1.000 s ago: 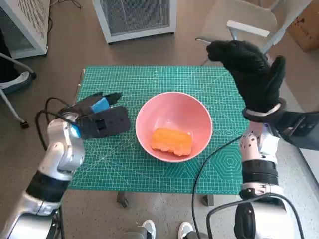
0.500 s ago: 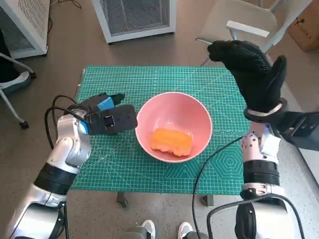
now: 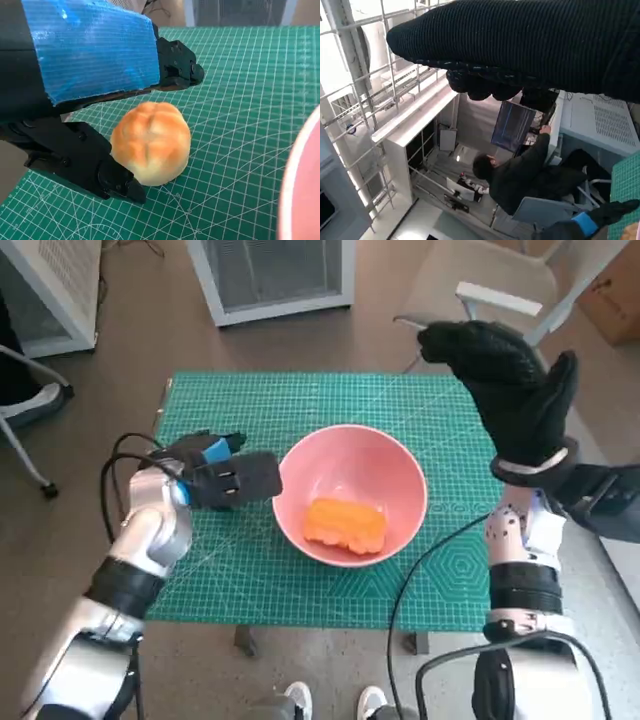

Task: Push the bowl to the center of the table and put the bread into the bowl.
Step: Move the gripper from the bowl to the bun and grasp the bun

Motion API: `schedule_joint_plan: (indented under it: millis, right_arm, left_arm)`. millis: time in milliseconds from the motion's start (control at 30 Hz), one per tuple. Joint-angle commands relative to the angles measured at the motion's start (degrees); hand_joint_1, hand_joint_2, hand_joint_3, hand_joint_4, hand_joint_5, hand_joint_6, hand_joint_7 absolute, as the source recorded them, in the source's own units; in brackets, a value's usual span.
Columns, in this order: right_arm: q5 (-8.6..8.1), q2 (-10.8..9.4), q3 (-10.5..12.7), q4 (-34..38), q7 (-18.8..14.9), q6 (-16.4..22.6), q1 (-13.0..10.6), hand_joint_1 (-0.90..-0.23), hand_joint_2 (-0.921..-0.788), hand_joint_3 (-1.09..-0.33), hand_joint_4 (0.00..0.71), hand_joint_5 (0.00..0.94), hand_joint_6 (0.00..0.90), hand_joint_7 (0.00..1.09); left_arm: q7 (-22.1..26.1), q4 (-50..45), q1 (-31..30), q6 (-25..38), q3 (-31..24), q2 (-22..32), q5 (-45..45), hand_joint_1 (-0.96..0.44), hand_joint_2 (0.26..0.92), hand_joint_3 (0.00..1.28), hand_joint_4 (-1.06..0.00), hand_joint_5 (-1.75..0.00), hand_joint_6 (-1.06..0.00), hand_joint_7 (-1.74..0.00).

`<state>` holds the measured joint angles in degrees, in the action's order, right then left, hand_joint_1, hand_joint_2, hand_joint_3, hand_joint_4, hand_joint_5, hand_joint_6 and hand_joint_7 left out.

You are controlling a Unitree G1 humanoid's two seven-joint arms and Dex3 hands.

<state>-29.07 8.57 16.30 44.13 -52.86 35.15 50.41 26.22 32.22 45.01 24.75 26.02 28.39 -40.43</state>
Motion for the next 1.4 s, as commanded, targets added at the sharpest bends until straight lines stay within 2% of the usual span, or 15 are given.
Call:
schedule_joint_plan:
  millis: [33, 333, 467, 500, 533, 567, 633, 733, 767, 800, 867, 900, 1033, 1133, 1400]
  right_arm:
    - [0.01, -0.1, 0.1, -0.4, 0.3, -0.9, -1.9, -0.635, -0.921, -0.726, 0.208, 0.002, 0.026, 0.56]
    - [-0.16, -0.2, 0.3, -1.1, 0.3, -1.4, -2.4, -0.636, -0.921, -0.713, 0.209, 0.002, 0.036, 0.54]
    - [-0.31, -0.3, 0.3, -1.4, 0.2, -1.8, -2.5, -0.640, -0.921, -0.710, 0.209, 0.002, 0.040, 0.53]
    - [-0.34, -0.3, 0.3, -1.4, 0.2, -1.9, -2.6, -0.642, -0.921, -0.707, 0.209, 0.002, 0.042, 0.53]
    - [-0.34, -0.3, 0.3, -1.5, 0.2, -1.9, -2.6, -0.643, -0.921, -0.705, 0.209, 0.002, 0.044, 0.53]
    - [-0.34, -0.3, 0.3, -1.5, 0.2, -1.9, -2.6, -0.643, -0.921, -0.704, 0.209, 0.002, 0.044, 0.53]
    - [-0.32, -0.4, 0.3, -1.6, 0.1, -1.9, -2.7, -0.640, -0.921, -0.701, 0.209, 0.002, 0.049, 0.52]
    - [-0.32, -0.4, 0.3, -1.6, 0.1, -1.9, -2.7, -0.639, -0.921, -0.699, 0.209, 0.002, 0.052, 0.52]
    - [-0.31, -0.4, 0.2, -1.7, 0.0, -1.9, -2.8, -0.639, -0.921, -0.699, 0.209, 0.002, 0.053, 0.52]
    - [-0.29, -0.4, 0.2, -1.8, 0.0, -1.8, -2.9, -0.641, -0.921, -0.699, 0.210, 0.002, 0.054, 0.52]
    - [-0.28, -0.5, 0.2, -1.9, 0.0, -1.8, -2.9, -0.642, -0.921, -0.699, 0.210, 0.002, 0.056, 0.52]
    - [-0.29, -0.5, 0.2, -2.0, 0.0, -1.8, -3.0, -0.642, -0.921, -0.699, 0.209, 0.002, 0.056, 0.52]
    - [-0.35, -0.4, 0.2, -1.9, -0.2, -1.8, -2.9, -0.636, -0.921, -0.700, 0.209, 0.001, 0.058, 0.51]
    - [-0.32, -0.3, 0.3, -1.9, -0.2, -1.7, -3.0, -0.634, -0.921, -0.700, 0.208, 0.001, 0.059, 0.51]
    - [0.22, -0.2, 0.1, -1.8, 0.2, -1.3, -3.0, -0.629, -0.921, -0.699, 0.210, 0.001, 0.066, 0.51]
  left_arm:
    - [-1.3, 2.2, 1.5, -1.1, 0.7, -0.4, -0.9, -0.03, 0.731, 0.02, -0.06, -0.01, -0.27, -0.02]
    - [-2.5, 8.9, 3.1, -2.3, 1.6, -1.6, -0.6, 0.03, 0.762, 0.03, -0.20, -0.04, -0.35, -0.04]
    - [-3.5, 11.3, 3.5, -2.4, 1.6, -2.3, -0.5, 0.06, 0.784, 0.04, -0.41, -0.11, -0.42, -0.05]
    - [-3.9, 11.8, 3.6, -2.5, 1.6, -2.4, -0.5, 0.07, 0.787, 0.04, -0.47, -0.35, -0.45, -0.04]
    - [-4.1, 12.2, 3.7, -2.6, 1.6, -2.5, -0.4, 0.08, 0.789, 0.04, -0.48, -0.55, -0.46, -0.03]
    - [-4.7, 12.7, 3.6, -2.5, 1.7, -2.7, -0.5, 0.08, 0.790, 0.04, -0.48, -0.63, -0.47, -0.03]
    - [-5.5, 13.4, 3.6, -2.6, 1.7, -3.1, -0.5, 0.27, 0.705, 0.33, -0.63, -1.01, -0.51, -0.02]
    - [-6.7, 14.4, 3.8, -3.0, 2.1, -3.4, -0.7, 0.35, 0.654, 0.48, -0.69, -1.17, -0.53, -0.02]
    - [-8.0, 15.1, 3.7, -3.7, 2.6, -3.5, -1.2, 0.36, 0.676, 0.46, -0.70, -1.20, -0.58, -0.04]
    - [-9.0, 15.7, 3.7, -4.2, 3.0, -3.5, -1.6, 0.37, 0.735, 0.37, -0.70, -1.21, -0.66, -0.14]
    - [-10.4, 16.5, 3.7, -5.0, 3.5, -3.6, -2.1, 0.37, 0.816, 0.23, -0.70, -1.21, -0.66, -0.34]
    - [-10.9, 16.9, 3.8, -5.3, 3.7, -3.6, -2.2, 0.24, 0.854, 0.18, -0.69, -1.25, -0.64, -0.59]
    - [-13.9, 17.7, 3.6, -7.8, 4.2, -3.0, -3.1, 0.05, 0.906, 0.11, -0.64, -1.31, -0.64, -0.98]
    - [-15.0, 17.5, 3.4, -8.8, 4.2, -2.4, -3.3, 0.02, 0.914, 0.10, -0.62, -1.29, -0.64, -1.07]
    - [-15.3, 14.5, 2.8, -9.4, 3.4, -0.5, -3.1, 0.00, 0.912, 0.11, -0.62, -1.34, -0.65, -1.06]
